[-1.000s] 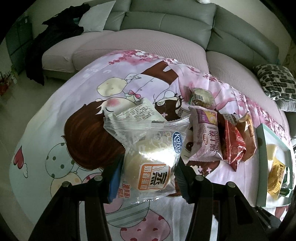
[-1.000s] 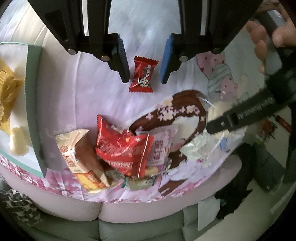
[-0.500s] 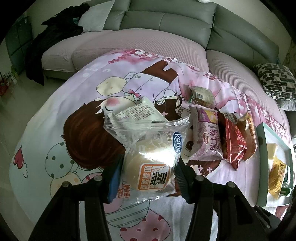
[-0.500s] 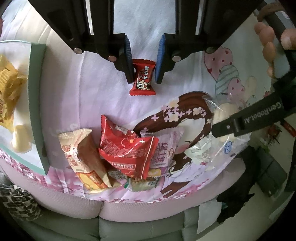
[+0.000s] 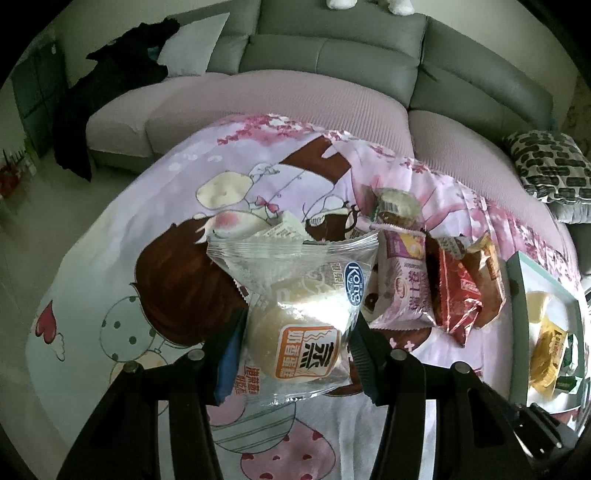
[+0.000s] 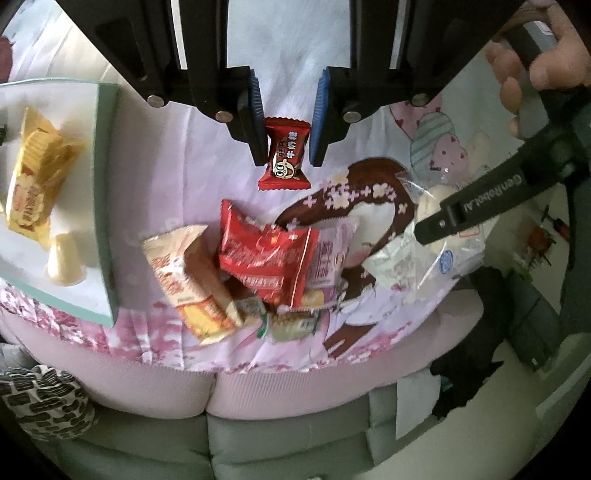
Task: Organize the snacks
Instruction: 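Carry the bun bag and red candy into the tray and open both tools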
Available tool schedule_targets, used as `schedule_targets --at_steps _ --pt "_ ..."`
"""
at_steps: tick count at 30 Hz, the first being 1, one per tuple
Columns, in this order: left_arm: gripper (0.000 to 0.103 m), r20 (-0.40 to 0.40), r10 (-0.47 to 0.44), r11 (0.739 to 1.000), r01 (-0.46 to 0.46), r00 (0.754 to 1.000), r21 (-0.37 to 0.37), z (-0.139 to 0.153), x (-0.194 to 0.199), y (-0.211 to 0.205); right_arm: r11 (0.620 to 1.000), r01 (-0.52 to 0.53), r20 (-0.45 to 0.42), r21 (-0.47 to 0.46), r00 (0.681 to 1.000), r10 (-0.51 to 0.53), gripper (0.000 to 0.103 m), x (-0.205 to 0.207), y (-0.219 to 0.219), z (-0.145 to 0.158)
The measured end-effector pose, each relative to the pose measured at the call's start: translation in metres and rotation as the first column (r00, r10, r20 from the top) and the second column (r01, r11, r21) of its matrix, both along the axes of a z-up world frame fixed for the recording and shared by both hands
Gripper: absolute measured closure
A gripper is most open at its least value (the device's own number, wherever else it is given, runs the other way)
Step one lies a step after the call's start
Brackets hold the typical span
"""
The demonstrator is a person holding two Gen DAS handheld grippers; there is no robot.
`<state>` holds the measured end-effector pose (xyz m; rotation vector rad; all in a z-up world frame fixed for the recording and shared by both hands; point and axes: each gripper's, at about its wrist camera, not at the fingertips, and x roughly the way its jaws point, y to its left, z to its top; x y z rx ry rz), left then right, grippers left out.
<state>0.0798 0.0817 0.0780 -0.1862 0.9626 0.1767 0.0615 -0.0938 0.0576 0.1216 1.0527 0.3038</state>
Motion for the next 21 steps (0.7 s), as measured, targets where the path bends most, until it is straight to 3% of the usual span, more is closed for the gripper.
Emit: schedule_targets --at_steps 13,21 --pt "0.048 0.088 -0.092 0.996 0.091 0.992 0.011 0.026 0.002 -0.039 0.979 0.196 0.1 0.056 0.974 -0.201 0.078 -0.001 -0.08 0.044" --pt "0.048 0.112 -0.229 0.973 0.227 0.967 0.028 0.036 0.006 -0.095 0.916 0.393 0.126 0.083 0.907 -0.401 0.078 -0.008 -0.162 0.057"
